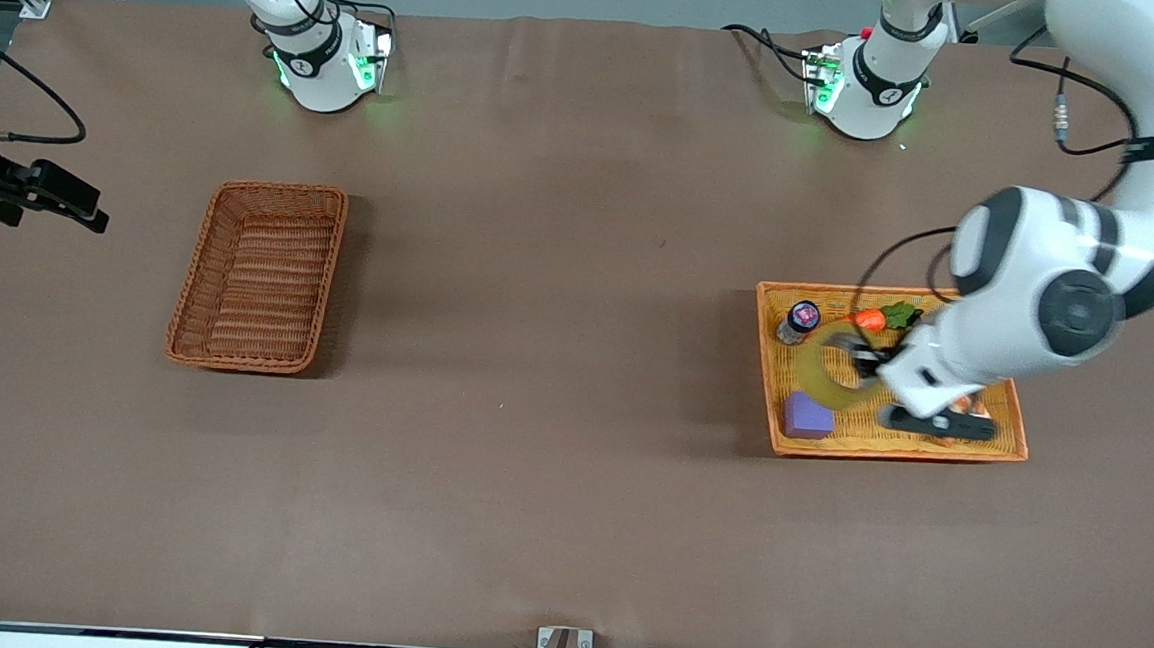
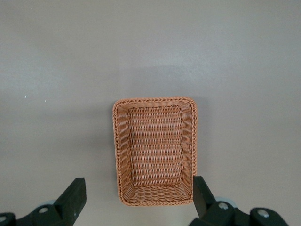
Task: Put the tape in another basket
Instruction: 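Grasp the tape roll rim with the left gripper and lift it, then carry the tape toward the table middle and set it down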
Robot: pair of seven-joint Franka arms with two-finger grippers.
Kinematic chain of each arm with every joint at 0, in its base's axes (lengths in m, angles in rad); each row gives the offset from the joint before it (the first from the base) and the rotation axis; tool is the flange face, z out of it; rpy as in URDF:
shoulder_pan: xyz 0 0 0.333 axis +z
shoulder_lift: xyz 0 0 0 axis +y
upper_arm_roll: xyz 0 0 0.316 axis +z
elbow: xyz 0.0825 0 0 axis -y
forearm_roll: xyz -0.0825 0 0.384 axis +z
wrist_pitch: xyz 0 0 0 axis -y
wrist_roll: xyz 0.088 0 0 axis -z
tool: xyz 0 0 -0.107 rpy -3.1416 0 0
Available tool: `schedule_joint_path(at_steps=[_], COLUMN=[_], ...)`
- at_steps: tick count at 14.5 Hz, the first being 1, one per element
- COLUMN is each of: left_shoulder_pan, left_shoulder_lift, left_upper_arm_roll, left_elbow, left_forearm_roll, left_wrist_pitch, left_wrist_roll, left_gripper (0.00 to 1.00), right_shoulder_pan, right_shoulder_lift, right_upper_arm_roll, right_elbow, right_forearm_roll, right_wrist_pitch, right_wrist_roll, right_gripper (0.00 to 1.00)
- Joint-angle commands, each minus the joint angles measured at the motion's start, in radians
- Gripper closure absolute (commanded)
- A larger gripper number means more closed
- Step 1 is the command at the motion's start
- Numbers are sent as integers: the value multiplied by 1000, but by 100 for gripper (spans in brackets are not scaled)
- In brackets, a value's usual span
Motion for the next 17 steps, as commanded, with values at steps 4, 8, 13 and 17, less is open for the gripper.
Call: schedule_joint_path(at_steps=[4,8,13,17], left_shoulder_pan=[-2,-26,-127,-245], left_shoulder_lift=[163,370,527,610], left_upper_arm_roll=[-318,-475,-498,-469], left_elbow=[65,162,263,364], left_forearm_roll=[156,279,379,390], left_wrist_pitch=[-14,1,114,165], left_wrist_roll=[-414,-698,-936,-967], left_gripper=[100,100,100,97], right_shoulder_pan=[-3,-3,-3,-1], right_shoulder_lift=[-26,-26,-26,-26], right_upper_arm_roll=[1,1,-1,1], right_elbow=[-30,-30,-30,-30], right_forearm_roll=[-9,-8,-9,-9], right_wrist_pitch=[12,12,12,13], right_wrist_roll=[-9,-9,-9,-9], right_gripper=[0,0,0,0])
